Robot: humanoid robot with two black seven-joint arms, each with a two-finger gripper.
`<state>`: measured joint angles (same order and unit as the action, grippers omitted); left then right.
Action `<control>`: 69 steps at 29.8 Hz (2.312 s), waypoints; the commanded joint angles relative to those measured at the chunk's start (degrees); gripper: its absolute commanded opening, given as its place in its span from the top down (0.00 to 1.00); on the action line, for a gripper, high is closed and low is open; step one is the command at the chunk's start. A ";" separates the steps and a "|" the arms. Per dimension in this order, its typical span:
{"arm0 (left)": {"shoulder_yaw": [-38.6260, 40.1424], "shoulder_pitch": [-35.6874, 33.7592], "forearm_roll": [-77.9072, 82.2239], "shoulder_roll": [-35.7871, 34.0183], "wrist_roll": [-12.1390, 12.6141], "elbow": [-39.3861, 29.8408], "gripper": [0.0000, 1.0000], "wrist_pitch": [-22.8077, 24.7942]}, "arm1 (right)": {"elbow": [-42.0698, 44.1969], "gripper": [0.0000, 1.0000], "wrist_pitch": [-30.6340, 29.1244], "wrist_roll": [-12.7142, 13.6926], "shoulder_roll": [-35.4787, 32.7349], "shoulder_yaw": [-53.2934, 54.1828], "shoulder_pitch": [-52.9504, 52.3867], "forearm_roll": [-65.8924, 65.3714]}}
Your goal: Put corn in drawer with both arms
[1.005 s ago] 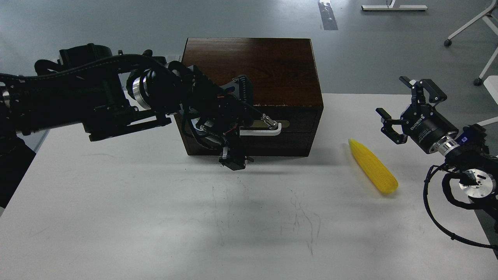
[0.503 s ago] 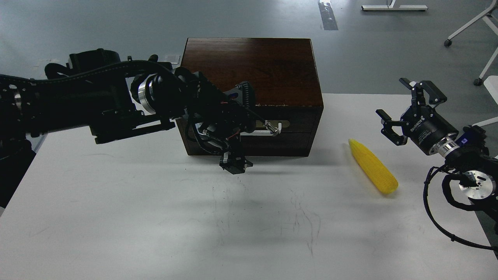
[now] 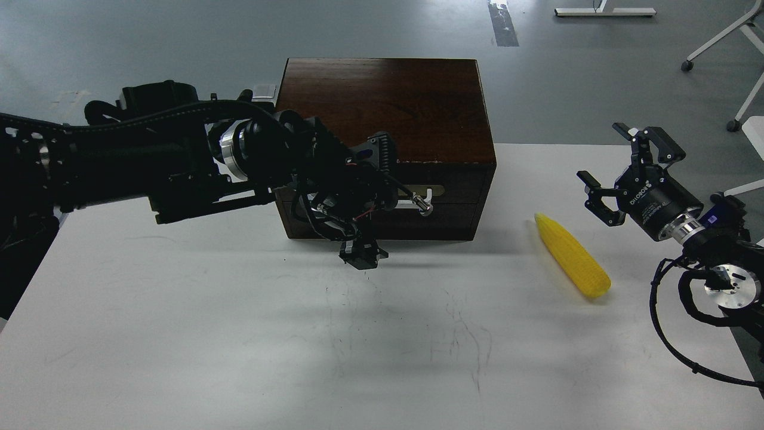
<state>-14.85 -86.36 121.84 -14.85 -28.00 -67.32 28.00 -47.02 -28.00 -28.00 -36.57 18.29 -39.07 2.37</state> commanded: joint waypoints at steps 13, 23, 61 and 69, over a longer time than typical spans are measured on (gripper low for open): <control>-2.02 -1.44 -0.11 -0.53 0.00 -6.42 0.02 0.00 | -0.09 0.00 0.00 0.00 0.00 0.08 0.84 0.00; -3.52 -2.93 -0.37 -2.56 0.00 -14.23 0.02 0.00 | 0.00 0.00 0.00 0.00 0.18 -0.10 1.02 0.00; -1.59 -6.97 -0.90 -9.41 0.00 -22.15 0.02 0.00 | -0.26 0.00 0.00 0.00 0.00 -0.27 1.28 0.00; 8.60 -8.29 -15.92 -21.27 0.00 -32.08 0.02 0.00 | -0.18 0.00 0.00 0.00 -0.09 -0.01 1.81 0.00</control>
<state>-10.46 -93.97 110.89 -32.16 -28.00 -96.58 28.00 -47.22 -28.00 -28.00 -36.65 18.08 -37.45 2.37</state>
